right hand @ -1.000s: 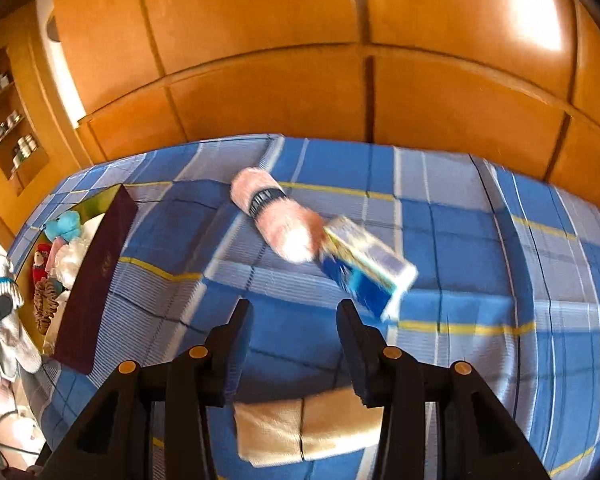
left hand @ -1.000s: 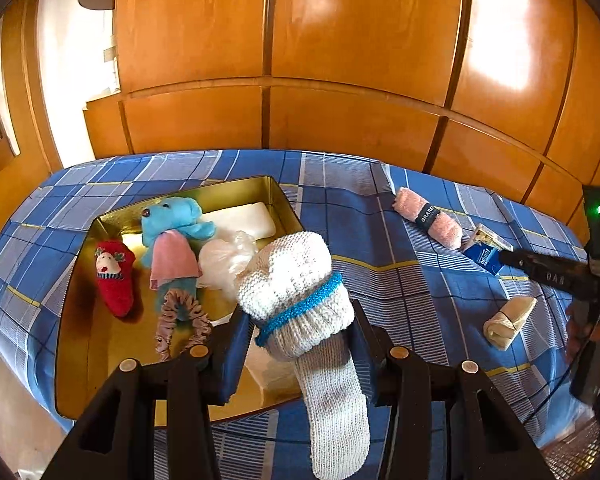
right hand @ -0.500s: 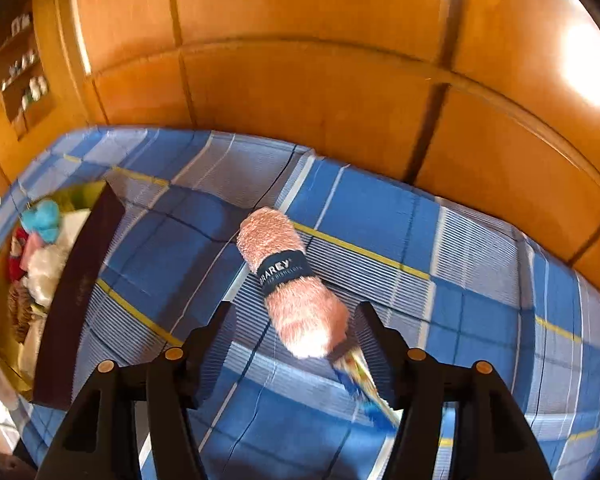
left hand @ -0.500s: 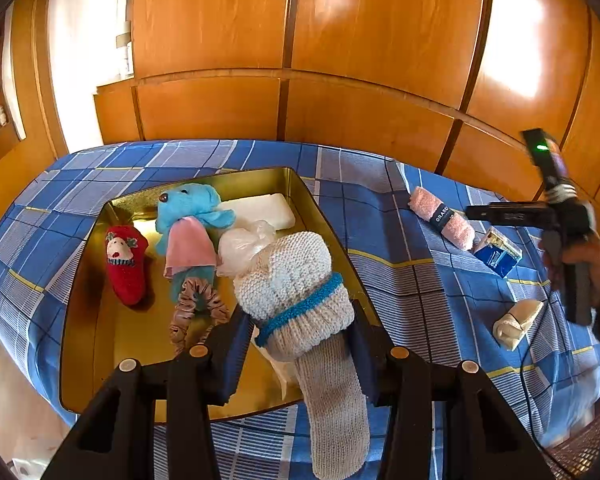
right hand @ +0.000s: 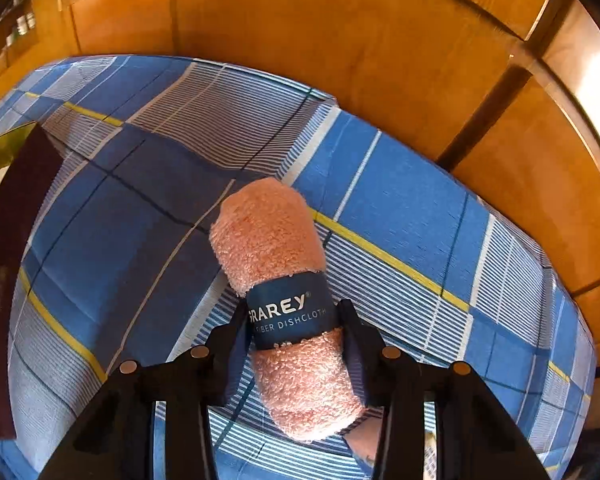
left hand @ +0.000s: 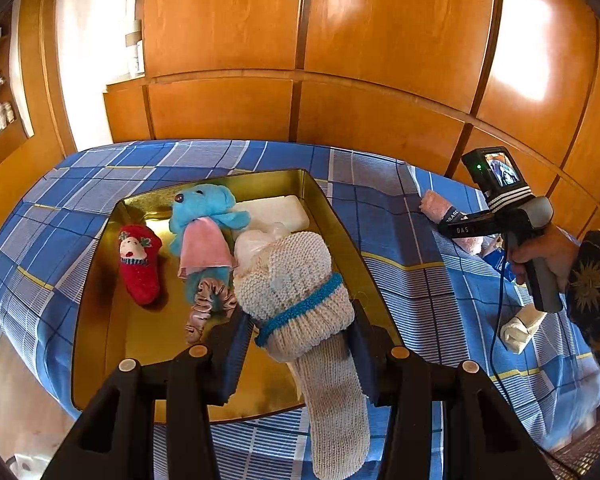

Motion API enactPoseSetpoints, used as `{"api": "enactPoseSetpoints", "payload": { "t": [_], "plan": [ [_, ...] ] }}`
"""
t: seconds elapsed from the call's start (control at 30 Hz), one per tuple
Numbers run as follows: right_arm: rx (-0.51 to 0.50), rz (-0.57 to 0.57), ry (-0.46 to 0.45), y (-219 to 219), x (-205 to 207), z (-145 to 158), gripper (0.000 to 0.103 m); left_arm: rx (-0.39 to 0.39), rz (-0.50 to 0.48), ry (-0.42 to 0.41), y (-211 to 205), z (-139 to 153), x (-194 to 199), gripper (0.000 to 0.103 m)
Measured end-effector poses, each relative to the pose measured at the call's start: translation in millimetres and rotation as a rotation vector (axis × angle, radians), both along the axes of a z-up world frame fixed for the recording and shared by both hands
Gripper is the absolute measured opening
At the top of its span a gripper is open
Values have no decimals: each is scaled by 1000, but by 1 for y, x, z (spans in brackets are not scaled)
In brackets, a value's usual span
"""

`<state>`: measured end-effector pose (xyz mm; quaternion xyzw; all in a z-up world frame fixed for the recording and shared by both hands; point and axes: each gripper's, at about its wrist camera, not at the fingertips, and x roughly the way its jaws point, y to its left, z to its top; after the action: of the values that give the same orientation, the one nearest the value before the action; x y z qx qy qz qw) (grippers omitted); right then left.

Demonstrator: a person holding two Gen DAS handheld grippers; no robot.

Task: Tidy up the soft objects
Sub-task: 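Grasp the pink rolled dishcloth with the right gripper while left gripper holds the sock, then lift the pink dishcloth with the right gripper while left gripper holds the sock over the tray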

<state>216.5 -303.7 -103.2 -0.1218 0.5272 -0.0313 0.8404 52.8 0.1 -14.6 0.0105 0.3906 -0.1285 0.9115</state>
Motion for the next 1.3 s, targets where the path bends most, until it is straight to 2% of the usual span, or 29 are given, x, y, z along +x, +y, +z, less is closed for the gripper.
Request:
{"api": "enactPoseSetpoints", "payload": {
  "t": [0.2, 0.3, 0.43, 0.73, 0.83, 1.03, 1.17, 1.3],
  "plan": [
    [-4, -20, -11, 8, -12, 6, 37, -2, -1, 3, 0, 0, -2, 47],
    [58, -30, -26, 10, -24, 17, 37, -2, -4, 1, -1, 0, -2, 47],
    [124, -13, -3, 18, -46, 22, 37, -3, -8, 0, -2, -1, -5, 47],
    [289, -37, 69, 22, -110, 6, 38, -1, -17, -8, -6, 0, -12, 47],
    [280, -47, 49, 26, -121, -6, 40, 0, -23, -10, -8, 0, -15, 47],
    [216, -17, -15, 37, -128, -10, 41, 6, -26, -20, -10, 3, -19, 47],
    [238, -24, -36, 31, -129, -11, 42, 8, -25, -25, -10, 4, -21, 47],
    [218, -33, -60, 33, -135, -11, 44, 11, -23, -28, -10, 4, -23, 47]
  ]
}}
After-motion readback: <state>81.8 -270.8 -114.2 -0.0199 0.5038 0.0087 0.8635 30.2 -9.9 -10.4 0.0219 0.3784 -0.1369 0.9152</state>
